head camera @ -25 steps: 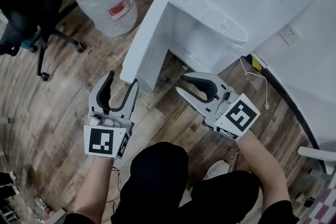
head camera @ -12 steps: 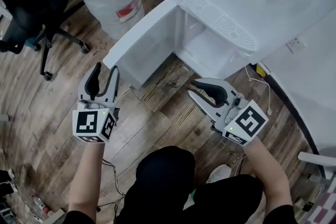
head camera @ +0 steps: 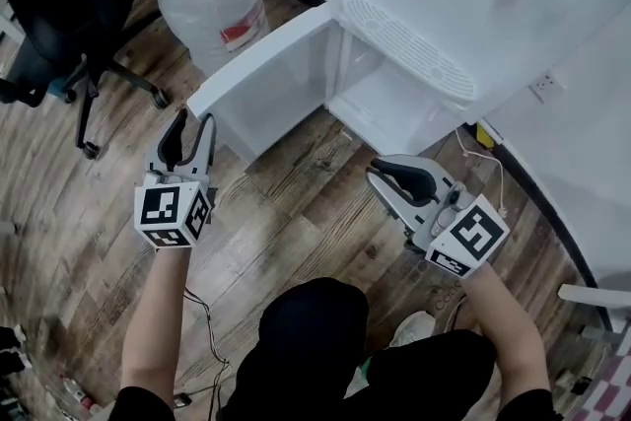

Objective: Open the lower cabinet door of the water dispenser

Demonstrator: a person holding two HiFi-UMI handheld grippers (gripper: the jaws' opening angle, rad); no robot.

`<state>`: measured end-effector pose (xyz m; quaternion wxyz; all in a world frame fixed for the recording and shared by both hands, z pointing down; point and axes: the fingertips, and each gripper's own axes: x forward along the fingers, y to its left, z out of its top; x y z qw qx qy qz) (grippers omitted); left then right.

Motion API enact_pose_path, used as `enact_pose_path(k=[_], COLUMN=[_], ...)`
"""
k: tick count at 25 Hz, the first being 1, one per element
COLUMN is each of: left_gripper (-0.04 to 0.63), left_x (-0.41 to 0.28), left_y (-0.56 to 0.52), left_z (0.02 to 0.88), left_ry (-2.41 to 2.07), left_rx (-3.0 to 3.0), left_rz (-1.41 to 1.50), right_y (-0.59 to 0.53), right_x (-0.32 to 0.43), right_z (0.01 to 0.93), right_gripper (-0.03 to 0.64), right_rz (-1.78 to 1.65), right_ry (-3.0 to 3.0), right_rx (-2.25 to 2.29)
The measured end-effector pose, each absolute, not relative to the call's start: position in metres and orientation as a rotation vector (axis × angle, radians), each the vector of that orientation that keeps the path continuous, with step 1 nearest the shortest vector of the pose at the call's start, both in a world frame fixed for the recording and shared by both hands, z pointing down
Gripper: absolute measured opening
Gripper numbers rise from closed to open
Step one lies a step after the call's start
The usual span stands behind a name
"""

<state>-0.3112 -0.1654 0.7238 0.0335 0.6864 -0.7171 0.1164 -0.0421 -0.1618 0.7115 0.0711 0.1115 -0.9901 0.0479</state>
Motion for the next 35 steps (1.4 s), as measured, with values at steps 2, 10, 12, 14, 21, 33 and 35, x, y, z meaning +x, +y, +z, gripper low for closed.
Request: enact_pose_path(k=[2, 10, 12, 14, 21, 33, 35], left_gripper=[0.187, 0.161, 0.153, 0.15, 0.144, 0.048, 0.014], left_x=[-0.316, -0.333, -0.336, -0.338, -0.335, -0.258, -0.231], left_y=[-0.169, -0.181, -0.184, -0.186, -0.182, -0.179, -0.181], left_z=[0.724, 0.723, 0.723, 0.723, 0.714, 0.684, 0.69], left_ry=[-2.213, -2.236, -2.242, -2.247, -2.275, -2.158, -2.064], left_rx=[2.102, 2.071, 2.066, 2.062, 2.045, 2.22, 2.261], left_rz=[0.365, 0.4, 0.412, 0.424, 0.377, 0.243, 0.22], right_y=[-0.164, -0.169, -0.17, -0.17, -0.173, -0.18, -0.179], right_x=[-0.036, -0.009, -0.004, 0.0, 0.011, 0.045, 0.054], right_z=[0.71, 0.708, 0.707, 0.707, 0.704, 0.7, 0.699], right_gripper=[0.051, 0.046, 0.046, 0.046, 0.046, 0.046, 0.044], right_rz=[0.147, 0.172, 0.183, 0.187, 0.191, 0.202, 0.216], right_ry=[-2.977, -2.976, -2.979, -2.979, -3.0, -3.001, -3.008], right_rx=[0.362, 0.457, 0.476, 0.487, 0.521, 0.594, 0.62])
